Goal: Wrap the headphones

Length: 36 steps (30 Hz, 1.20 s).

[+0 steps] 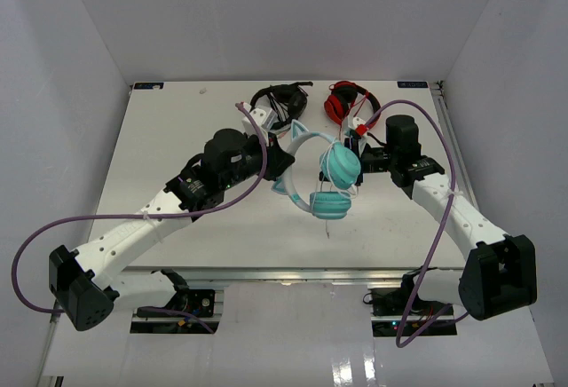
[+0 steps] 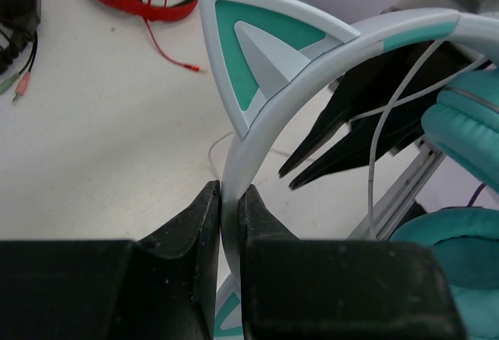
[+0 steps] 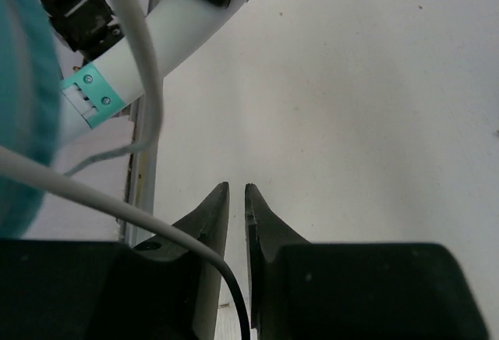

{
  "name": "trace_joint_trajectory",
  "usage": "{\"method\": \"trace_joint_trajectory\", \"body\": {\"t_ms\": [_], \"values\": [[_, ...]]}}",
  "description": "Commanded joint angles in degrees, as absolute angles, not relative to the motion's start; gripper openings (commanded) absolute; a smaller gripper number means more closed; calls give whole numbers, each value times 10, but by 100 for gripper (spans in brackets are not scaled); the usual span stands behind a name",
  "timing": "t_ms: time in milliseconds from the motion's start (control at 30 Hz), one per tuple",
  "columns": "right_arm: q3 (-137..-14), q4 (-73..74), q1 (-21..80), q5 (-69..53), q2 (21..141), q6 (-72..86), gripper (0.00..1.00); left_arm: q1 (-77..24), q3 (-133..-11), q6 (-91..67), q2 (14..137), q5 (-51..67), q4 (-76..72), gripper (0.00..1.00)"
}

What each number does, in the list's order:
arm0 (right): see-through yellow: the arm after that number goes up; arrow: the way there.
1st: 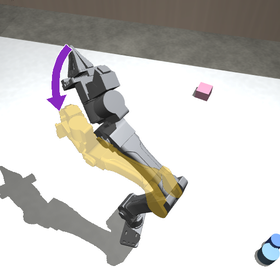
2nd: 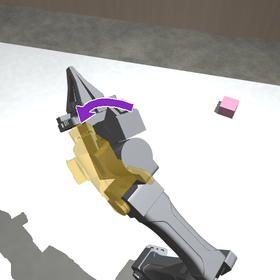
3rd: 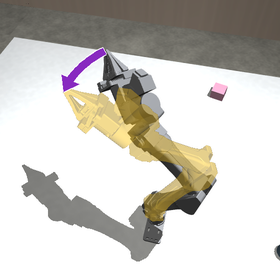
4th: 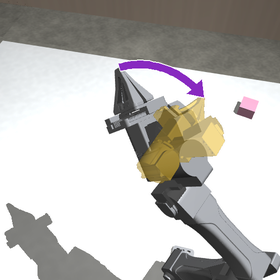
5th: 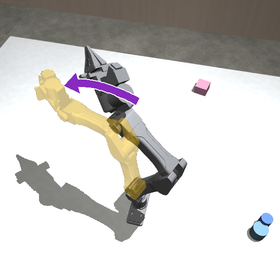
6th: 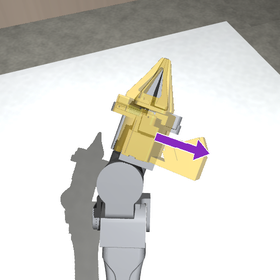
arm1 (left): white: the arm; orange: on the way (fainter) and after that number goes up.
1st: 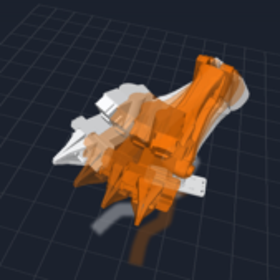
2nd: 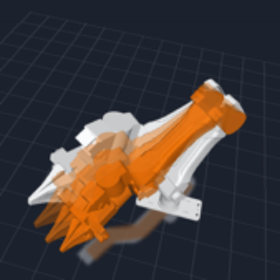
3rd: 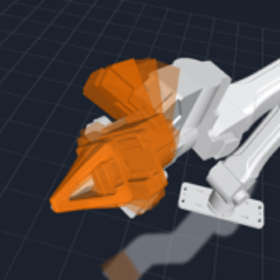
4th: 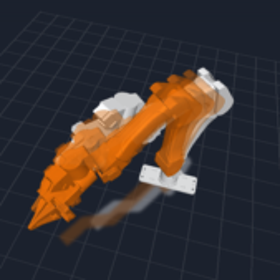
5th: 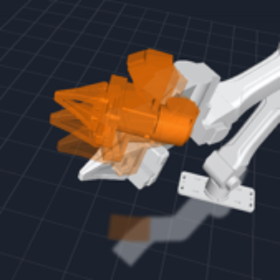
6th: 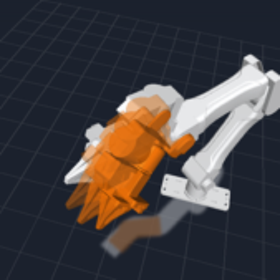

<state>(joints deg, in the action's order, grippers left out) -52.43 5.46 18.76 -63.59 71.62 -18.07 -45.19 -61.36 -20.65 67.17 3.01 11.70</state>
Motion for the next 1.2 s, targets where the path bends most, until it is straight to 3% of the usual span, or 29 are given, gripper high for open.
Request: {"method": "trace_joint_trajectory", "body": {"t_ms": [0, 167, 600, 967, 1167], "values": [[-490, -145, 187, -738, 725, 2, 30, -454, -706, -259, 671, 10, 74, 0], [-466, -303, 187, -750, 742, 138, 41, -455, -754, -264, 691, -21, 84, 0], [-414, -612, 191, -734, 797, 387, 44, -458, -803, -356, 725, -77, 14, 0], [-367, -621, 196, -719, 794, 386, 46, -458, -820, -397, 712, -223, -30, 0], [-360, -556, 222, -710, 787, 329, 43, -458, -808, -433, 705, -305, -38, 0]]}}
